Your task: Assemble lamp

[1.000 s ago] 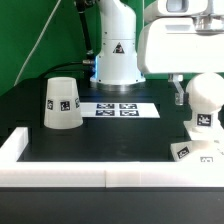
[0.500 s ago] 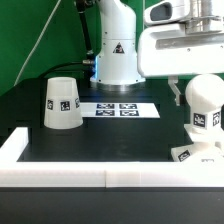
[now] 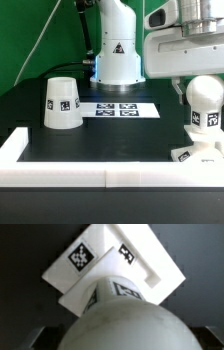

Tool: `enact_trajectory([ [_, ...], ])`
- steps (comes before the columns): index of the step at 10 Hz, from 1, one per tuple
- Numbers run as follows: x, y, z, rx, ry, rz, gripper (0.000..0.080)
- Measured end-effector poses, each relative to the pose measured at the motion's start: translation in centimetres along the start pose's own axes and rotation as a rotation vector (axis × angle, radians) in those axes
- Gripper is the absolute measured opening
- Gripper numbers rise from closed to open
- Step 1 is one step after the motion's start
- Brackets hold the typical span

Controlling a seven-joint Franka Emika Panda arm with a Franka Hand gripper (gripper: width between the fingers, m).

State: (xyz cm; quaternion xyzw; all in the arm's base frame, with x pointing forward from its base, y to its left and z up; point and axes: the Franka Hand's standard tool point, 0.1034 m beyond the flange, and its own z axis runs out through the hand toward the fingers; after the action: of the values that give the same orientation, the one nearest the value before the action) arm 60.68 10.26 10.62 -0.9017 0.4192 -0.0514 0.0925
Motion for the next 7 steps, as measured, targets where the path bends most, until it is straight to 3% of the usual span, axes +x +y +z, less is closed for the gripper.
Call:
enact_trajectory([
  [3, -0.10, 0.07, 0.12, 0.021, -0.041, 0.260, 0.0576],
  [7, -0.23, -0.17, 0.20, 0.021, -0.087, 0.495, 0.0576],
])
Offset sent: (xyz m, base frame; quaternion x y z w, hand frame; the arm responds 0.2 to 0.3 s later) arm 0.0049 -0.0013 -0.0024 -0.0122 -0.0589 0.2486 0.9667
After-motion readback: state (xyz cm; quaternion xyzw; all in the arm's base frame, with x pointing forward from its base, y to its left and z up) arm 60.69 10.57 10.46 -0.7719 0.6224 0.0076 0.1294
